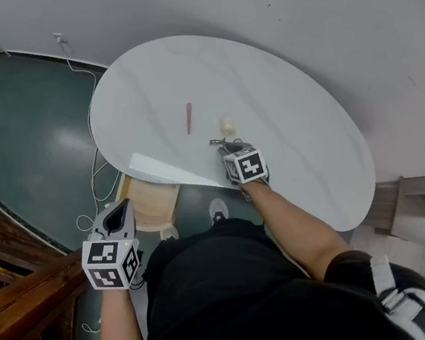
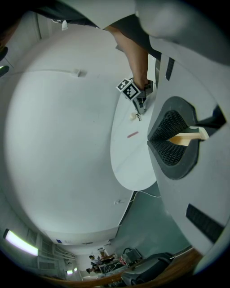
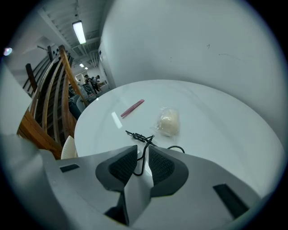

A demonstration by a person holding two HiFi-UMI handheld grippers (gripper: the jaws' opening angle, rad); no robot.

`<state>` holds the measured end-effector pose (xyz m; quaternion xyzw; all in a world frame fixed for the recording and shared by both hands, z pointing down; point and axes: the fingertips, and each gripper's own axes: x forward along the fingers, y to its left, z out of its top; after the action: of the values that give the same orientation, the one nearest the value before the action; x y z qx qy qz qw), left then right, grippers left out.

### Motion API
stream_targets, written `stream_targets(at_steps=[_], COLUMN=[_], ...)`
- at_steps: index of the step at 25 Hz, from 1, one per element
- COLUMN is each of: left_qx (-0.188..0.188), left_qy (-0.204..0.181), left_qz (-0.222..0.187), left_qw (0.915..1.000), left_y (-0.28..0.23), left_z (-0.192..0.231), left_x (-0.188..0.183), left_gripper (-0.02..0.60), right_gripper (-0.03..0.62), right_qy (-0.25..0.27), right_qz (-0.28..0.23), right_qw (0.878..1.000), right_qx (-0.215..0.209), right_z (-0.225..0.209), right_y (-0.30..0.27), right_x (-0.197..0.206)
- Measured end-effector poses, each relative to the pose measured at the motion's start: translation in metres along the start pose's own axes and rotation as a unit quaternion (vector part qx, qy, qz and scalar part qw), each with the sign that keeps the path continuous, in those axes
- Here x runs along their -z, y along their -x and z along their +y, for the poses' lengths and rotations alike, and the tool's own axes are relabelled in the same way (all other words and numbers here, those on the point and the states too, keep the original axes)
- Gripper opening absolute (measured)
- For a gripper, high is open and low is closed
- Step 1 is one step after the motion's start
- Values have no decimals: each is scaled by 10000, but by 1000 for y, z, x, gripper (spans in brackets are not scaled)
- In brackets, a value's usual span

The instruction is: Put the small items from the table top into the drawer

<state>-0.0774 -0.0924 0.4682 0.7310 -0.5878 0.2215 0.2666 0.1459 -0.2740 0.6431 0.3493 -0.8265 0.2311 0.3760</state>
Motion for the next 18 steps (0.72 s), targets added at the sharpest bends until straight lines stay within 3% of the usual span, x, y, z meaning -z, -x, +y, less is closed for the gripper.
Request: stream_targets(at_steps=[5,11,18], left_qx=[29,101,231], left_qy=[-8,-55,-125], left_qz=[-32,-52,-48], left_qw=[10000,9999,9996], left_y=[3,5,5], left_z=[6,11,19], left_x=[0,1,6], left_gripper=[15,15,15], right_gripper=[59,35,28], right_qy=[-145,-626,-686], right_qz=[158,142,44], right_qw=[9997,9979,9975], right_qx=[76,-114,-130], right_z=[-2,-4,5], right_y=[-6,-3,11], right_x=[2,2,8])
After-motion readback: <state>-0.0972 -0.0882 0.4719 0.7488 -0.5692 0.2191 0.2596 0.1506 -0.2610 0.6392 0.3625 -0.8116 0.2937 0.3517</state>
